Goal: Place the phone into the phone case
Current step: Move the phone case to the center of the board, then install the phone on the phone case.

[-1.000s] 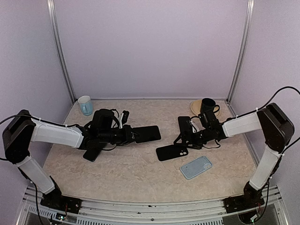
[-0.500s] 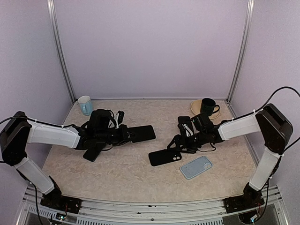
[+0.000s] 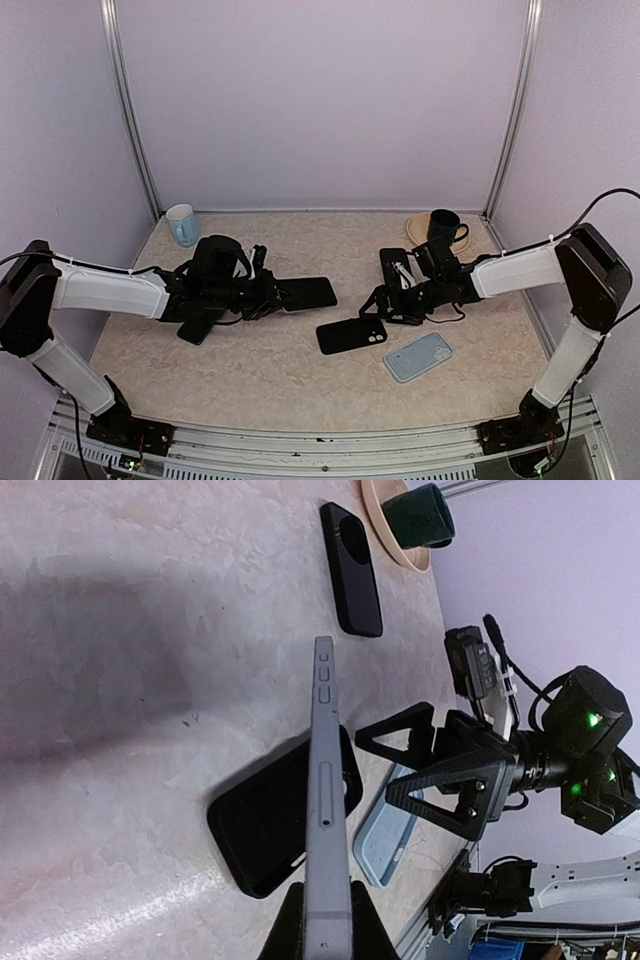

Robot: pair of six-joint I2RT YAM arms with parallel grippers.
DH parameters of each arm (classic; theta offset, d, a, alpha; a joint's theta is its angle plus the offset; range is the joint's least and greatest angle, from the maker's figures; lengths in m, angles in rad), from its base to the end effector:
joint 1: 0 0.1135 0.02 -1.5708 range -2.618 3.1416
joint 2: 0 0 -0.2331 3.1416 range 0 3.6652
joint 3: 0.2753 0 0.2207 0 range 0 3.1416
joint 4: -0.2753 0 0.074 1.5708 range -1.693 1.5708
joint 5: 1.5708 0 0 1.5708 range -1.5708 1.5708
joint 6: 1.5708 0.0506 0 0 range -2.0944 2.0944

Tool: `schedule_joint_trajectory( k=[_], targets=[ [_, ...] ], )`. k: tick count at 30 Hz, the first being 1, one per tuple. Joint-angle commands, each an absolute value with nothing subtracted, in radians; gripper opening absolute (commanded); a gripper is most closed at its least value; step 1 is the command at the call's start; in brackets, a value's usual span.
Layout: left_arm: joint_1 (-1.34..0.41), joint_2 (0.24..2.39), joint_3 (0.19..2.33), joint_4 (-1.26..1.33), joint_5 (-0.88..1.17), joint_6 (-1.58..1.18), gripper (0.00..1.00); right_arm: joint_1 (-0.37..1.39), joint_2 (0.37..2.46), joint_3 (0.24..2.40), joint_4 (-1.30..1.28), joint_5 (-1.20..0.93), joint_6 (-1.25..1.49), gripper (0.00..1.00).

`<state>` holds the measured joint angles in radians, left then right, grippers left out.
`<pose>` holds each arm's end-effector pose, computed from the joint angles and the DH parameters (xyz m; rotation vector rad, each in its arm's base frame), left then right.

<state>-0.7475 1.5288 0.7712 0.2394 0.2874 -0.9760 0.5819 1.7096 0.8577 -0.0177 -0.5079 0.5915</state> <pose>0.2192 -0.2227 0.1833 -0.0718 2.3619 -1.2601 0.2484 0.1929 0.1337 -0.2358 2.6183 1.0956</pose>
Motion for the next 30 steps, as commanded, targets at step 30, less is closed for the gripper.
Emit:
schedule_joint_trajectory(
  k=[30],
  targets=[
    [-0.877, 1.837, 0.979, 0.397, 0.443, -1.139, 0.0, 0.451, 1.575, 0.765, 0.048, -0.585, 0.614, 1.0]
  ],
)
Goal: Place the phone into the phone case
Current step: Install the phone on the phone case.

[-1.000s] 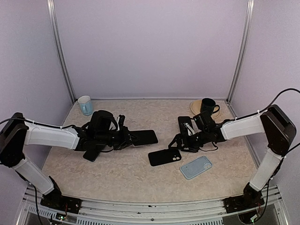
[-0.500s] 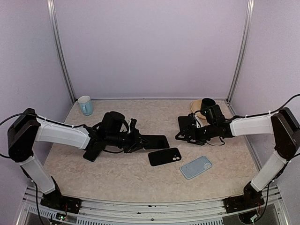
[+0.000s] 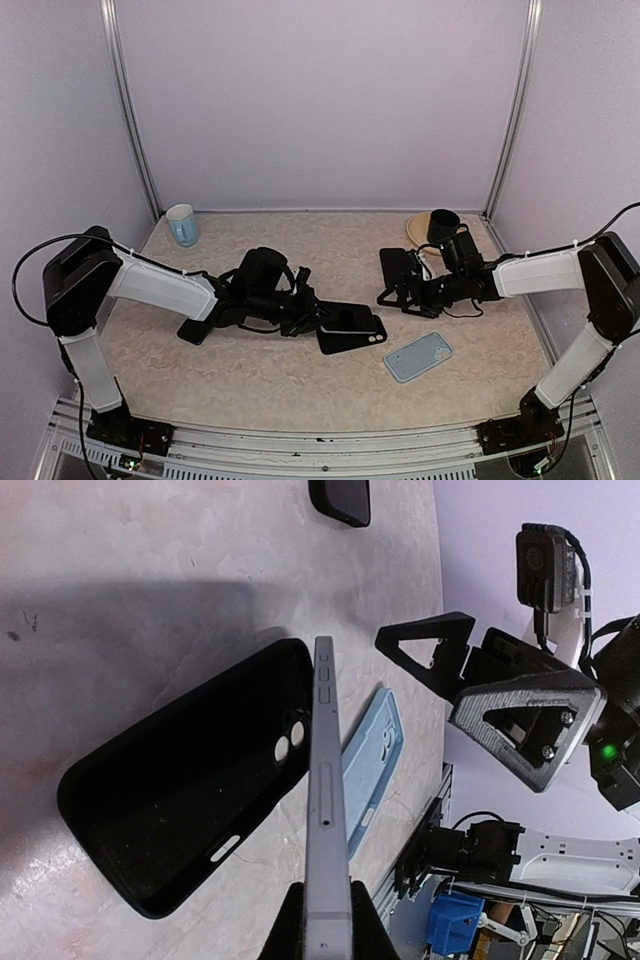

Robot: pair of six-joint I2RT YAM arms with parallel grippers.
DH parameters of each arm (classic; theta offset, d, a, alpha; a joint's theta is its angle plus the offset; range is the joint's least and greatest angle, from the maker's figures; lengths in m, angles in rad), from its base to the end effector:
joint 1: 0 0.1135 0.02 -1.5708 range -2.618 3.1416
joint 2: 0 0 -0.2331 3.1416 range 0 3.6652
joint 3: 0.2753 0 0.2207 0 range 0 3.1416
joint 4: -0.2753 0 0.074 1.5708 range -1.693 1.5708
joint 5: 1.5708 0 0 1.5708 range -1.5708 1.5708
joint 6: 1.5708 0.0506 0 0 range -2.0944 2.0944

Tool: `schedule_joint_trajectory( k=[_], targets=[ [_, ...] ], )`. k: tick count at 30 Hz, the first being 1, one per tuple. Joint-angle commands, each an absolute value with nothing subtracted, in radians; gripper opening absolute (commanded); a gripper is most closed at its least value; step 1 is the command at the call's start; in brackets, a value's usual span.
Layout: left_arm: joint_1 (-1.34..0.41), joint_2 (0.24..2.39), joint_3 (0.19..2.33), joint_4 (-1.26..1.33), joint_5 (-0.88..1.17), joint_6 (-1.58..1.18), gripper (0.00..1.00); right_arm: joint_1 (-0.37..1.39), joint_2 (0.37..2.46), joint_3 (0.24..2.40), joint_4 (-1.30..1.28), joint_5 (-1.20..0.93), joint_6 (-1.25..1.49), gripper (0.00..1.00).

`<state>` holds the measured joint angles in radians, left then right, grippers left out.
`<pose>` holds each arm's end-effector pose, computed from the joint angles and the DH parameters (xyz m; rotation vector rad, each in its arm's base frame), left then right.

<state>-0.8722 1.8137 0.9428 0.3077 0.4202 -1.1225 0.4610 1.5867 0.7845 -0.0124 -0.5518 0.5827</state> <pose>0.2160 -0.2892 0.1518 -0.0207 2.5452 -1.4630 0.2522 0.1549 0.1504 -0.1298 2.5371 1.1195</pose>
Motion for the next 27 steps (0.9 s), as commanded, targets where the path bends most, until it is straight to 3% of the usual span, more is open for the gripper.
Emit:
schedule_joint_trajectory(
  k=[1, 27],
  targets=[
    [-0.877, 1.842, 0.979, 0.405, 0.448, -1.145, 0.0, 0.451, 1.574, 0.76, 0.058, -0.588, 0.621, 1.0],
    [-0.879, 1.935, 0.943, 0.561, 0.522, -1.297, 0.0, 0.537, 1.674, 0.73, 0.144, -0.566, 0.68, 1.0]
  ],
)
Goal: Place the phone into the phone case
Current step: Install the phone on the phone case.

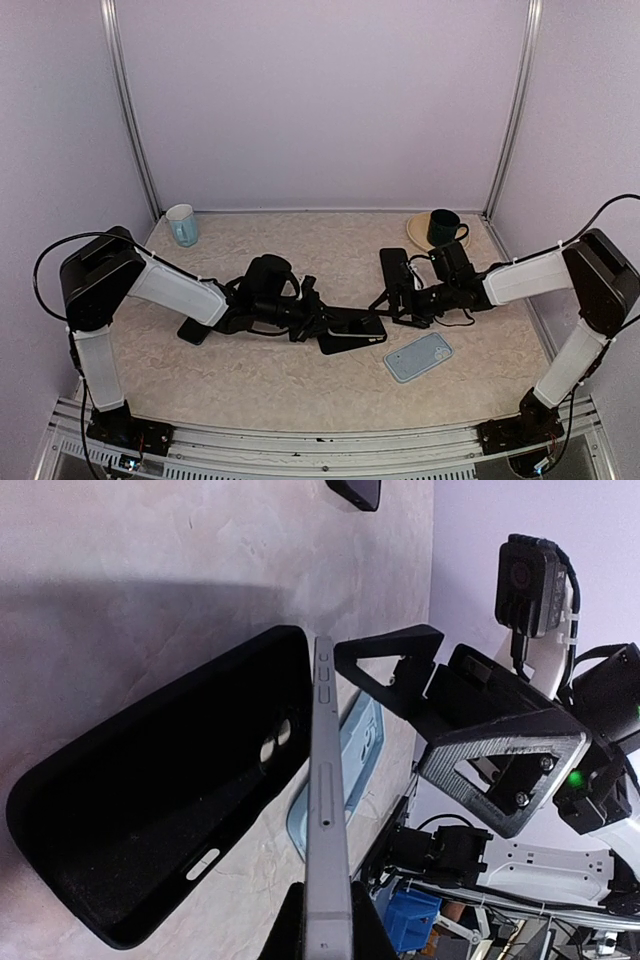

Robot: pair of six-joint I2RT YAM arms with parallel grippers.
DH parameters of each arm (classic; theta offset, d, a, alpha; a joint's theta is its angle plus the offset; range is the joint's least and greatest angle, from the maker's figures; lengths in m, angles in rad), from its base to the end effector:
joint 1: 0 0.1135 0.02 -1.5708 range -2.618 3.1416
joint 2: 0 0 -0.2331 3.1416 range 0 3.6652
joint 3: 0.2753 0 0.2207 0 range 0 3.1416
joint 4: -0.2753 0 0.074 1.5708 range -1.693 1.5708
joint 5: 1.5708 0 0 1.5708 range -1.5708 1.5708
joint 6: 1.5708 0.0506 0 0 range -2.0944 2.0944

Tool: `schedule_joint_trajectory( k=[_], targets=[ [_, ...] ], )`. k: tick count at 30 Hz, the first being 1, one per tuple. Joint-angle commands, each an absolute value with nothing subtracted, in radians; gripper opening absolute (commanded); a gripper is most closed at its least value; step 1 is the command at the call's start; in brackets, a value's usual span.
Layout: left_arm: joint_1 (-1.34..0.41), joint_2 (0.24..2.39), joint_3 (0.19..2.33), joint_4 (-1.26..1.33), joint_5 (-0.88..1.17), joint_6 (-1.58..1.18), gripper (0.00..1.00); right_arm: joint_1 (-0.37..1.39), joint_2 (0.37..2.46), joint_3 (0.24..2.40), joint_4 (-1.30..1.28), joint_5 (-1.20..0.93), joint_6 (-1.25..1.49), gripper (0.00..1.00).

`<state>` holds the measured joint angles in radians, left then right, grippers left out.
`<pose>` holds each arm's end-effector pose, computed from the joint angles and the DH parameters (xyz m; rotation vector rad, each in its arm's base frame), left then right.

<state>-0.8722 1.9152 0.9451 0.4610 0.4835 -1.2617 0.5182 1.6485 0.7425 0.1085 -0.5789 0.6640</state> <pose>0.2212 -0.3000 0.1337 -0.1308 2.5630 -1.6081 0.2448 0.1715 0.1325 -0.1224 2.5620 1.2074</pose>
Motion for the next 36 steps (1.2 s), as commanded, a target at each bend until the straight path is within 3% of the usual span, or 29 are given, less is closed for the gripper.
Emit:
schedule_joint_trajectory(
  k=[1, 36],
  targets=[
    [-0.878, 1.937, 0.942, 0.562, 0.523, -1.3, 0.0, 0.541, 1.677, 0.73, 0.146, -0.567, 0.682, 1.0],
    [-0.863, 1.98, 0.863, 0.553, 0.522, -1.353, 0.0, 0.62, 1.764, 0.724, 0.22, -0.575, 0.727, 1.0]
  ],
)
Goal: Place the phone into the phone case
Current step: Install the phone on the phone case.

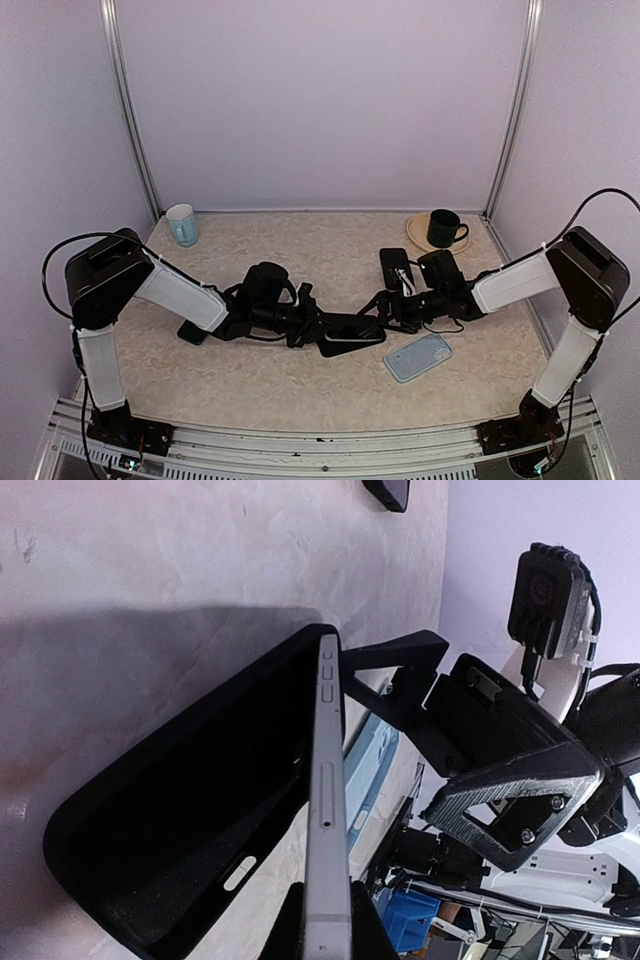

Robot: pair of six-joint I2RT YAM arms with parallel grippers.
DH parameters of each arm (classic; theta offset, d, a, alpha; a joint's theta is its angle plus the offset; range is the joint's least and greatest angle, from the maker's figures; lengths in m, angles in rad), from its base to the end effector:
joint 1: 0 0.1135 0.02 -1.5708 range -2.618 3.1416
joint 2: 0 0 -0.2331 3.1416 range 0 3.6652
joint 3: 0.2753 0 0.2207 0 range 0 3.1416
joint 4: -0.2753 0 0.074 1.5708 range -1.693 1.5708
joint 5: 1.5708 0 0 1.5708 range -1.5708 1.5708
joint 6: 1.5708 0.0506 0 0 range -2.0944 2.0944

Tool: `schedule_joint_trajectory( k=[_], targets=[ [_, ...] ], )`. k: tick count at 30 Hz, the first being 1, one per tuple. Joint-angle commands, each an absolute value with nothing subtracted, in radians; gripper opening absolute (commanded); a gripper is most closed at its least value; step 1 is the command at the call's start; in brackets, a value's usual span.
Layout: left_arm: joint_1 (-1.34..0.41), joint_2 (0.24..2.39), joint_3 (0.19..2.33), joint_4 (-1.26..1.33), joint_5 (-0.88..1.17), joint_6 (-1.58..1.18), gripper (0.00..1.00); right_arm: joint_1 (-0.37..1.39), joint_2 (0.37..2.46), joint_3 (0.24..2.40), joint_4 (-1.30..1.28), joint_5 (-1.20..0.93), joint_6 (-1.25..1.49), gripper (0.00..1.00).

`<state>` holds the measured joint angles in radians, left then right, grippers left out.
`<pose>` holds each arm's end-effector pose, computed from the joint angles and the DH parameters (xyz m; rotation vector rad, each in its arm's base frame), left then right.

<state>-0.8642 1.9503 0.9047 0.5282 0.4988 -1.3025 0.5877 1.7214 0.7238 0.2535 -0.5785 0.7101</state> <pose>0.2203 -0.2954 0.1177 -0.1870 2.5886 -1.6253 0.2395 0.1928 0.1192 -0.1744 2.5387 1.2671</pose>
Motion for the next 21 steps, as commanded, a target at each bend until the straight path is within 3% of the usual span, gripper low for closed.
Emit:
schedule_joint_trajectory(
  k=[1, 21],
  targets=[
    [-0.863, 1.98, 0.854, 0.563, 0.52, -1.366, 0.0, 0.621, 1.763, 0.725, 0.219, -0.574, 0.728, 1.0],
    [-0.875, 2.073, 0.857, 0.679, 0.55, -1.411, 0.0, 0.658, 1.774, 0.731, 0.227, -0.589, 0.738, 1.0]
  ],
)
